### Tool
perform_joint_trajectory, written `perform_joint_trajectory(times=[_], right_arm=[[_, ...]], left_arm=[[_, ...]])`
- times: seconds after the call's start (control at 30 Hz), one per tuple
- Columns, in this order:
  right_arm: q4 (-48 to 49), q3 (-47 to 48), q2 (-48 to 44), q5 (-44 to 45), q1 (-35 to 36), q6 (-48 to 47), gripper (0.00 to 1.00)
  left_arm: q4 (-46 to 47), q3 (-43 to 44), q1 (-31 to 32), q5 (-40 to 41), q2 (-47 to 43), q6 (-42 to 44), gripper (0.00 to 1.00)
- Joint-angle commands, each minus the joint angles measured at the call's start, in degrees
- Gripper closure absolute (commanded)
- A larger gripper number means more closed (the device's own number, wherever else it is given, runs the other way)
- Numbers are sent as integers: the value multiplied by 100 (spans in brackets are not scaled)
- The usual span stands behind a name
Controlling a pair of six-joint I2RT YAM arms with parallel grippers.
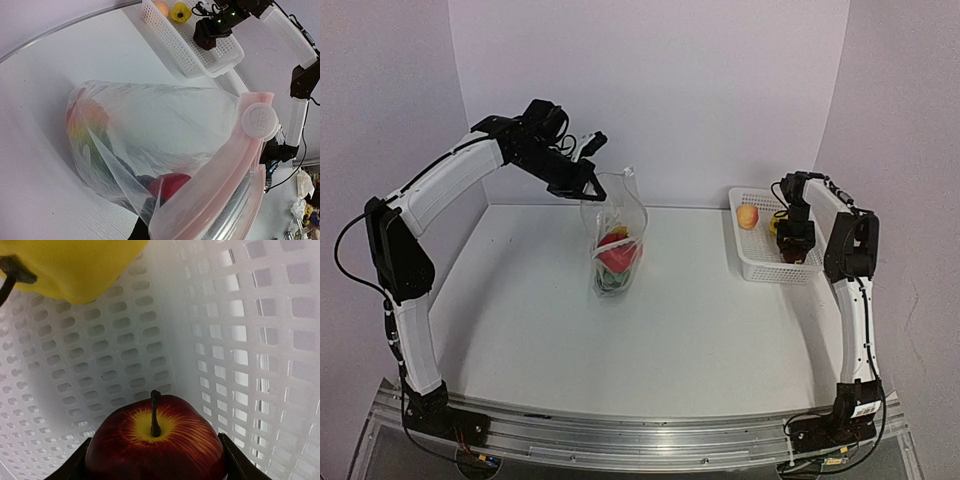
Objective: Place the food in the zip-top bag and seal the zipper
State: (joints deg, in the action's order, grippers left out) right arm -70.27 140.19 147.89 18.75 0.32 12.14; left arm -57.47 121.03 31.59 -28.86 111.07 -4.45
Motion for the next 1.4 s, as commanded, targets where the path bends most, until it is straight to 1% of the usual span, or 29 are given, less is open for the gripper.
perform_joint_trajectory(times=[0.0,0.07,0.2,0.3,0.37,0.47,0.53,0.6,0.7,0.8,0.97,1.07,1.2,1.37], right_arm=[[204,-69,-249,-35,9,-86,48],[227,-61,-447,-170,13,-91,55],[275,57,-1185,-526,184,-129,65],[536,-26,-2044,-1091,546,-227,68],[1001,-340,-2758,-1603,907,-384,69],[1917,-1214,-3888,-2512,1572,-645,70],[2721,-1804,-4460,-3204,2083,-652,70],[3792,-2629,-5012,-3790,2533,-278,71],[5748,-3774,-5496,-4285,3206,812,72],[6942,-4374,-5420,-4222,3865,1551,73],[7985,-4613,-4870,-3886,4639,2208,74],[8017,-4575,-4564,-3655,4805,2388,77],[8005,-4935,-4500,-3066,4949,2472,80],[7355,-5282,-4592,-1717,5151,2159,81]], left_arm=[[131,46,-3,-20,-51,90,100],[131,44,1,-18,-57,93,100],[131,70,3,-4,-56,93,100],[138,115,5,54,-49,94,100],[143,147,7,98,-58,106,100],[134,221,40,209,-58,151,100],[131,293,65,284,-54,177,100],[115,356,104,370,-33,207,100],[113,413,176,429,-16,216,100],[117,413,244,440,-7,212,100],[114,402,303,416,-33,200,100],[114,387,327,395,-46,193,100],[114,375,353,381,-72,194,100],[105,402,363,332,-75,194,100]])
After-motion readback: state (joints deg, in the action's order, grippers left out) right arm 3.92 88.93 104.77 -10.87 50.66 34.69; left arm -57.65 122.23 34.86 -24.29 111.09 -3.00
